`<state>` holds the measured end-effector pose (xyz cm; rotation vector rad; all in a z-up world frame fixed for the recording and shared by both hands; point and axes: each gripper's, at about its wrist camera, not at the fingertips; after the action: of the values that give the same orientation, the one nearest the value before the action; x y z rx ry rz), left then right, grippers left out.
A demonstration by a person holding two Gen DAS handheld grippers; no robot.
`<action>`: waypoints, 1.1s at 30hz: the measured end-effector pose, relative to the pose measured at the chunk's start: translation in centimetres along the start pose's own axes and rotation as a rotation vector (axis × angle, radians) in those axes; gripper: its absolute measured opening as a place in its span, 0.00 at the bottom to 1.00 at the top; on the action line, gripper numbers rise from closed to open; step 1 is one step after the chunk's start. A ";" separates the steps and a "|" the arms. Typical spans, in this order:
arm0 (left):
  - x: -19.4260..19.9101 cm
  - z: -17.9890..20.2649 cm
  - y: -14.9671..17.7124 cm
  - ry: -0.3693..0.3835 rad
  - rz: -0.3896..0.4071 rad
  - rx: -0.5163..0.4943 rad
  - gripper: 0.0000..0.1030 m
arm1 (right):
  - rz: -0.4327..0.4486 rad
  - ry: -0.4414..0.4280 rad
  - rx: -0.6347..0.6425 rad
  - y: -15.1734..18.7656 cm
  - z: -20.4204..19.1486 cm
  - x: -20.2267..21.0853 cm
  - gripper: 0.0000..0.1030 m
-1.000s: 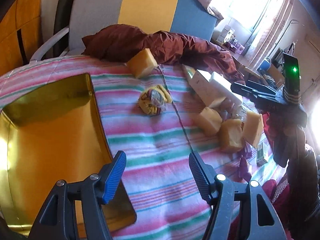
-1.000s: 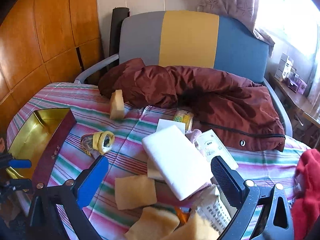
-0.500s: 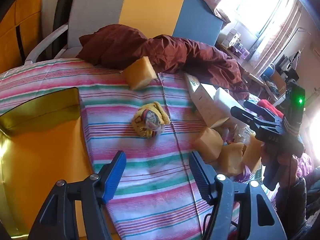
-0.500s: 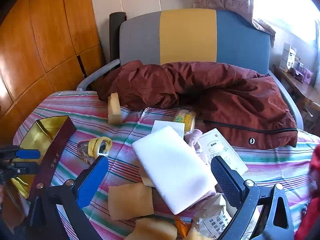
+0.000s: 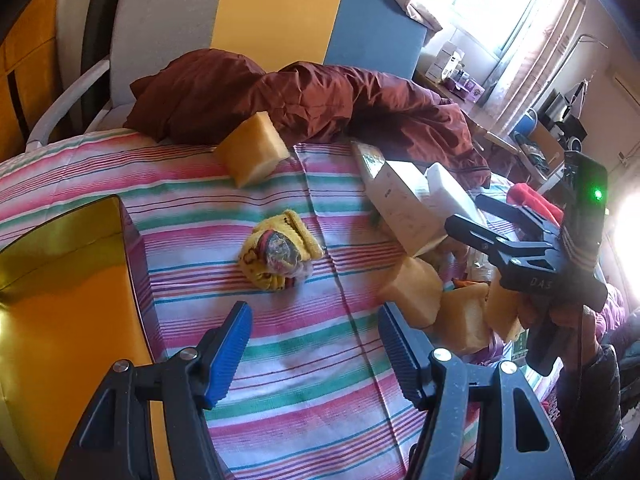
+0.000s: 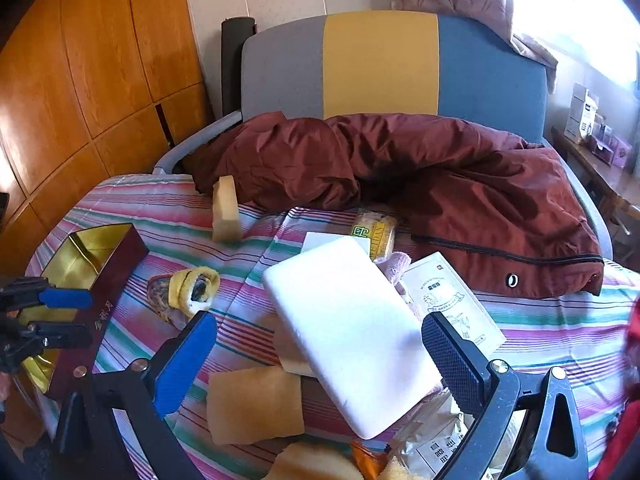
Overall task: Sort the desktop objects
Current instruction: 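Reach the right gripper toward the white block and white box pile, then grasp the white block with the right gripper while the left gripper grasps a white box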
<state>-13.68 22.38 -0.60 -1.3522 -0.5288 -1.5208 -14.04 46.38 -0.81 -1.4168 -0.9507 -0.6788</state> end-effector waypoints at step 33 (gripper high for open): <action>-2.7 5.4 -7.7 0.128 -0.009 -0.025 0.64 | 0.068 0.017 -0.140 0.4 5.1 3.8 0.66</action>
<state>-18.09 31.03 0.63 -1.2635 -0.4377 -1.6141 -12.56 52.02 1.80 -1.5573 -0.8515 -0.7163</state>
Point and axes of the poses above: each gripper's, at about its wrist camera, not at the fingertips, and x roughly against the way its jaws point, z to its right, y to its underside, and after that the axes turned 15 degrees about -z, right-handed
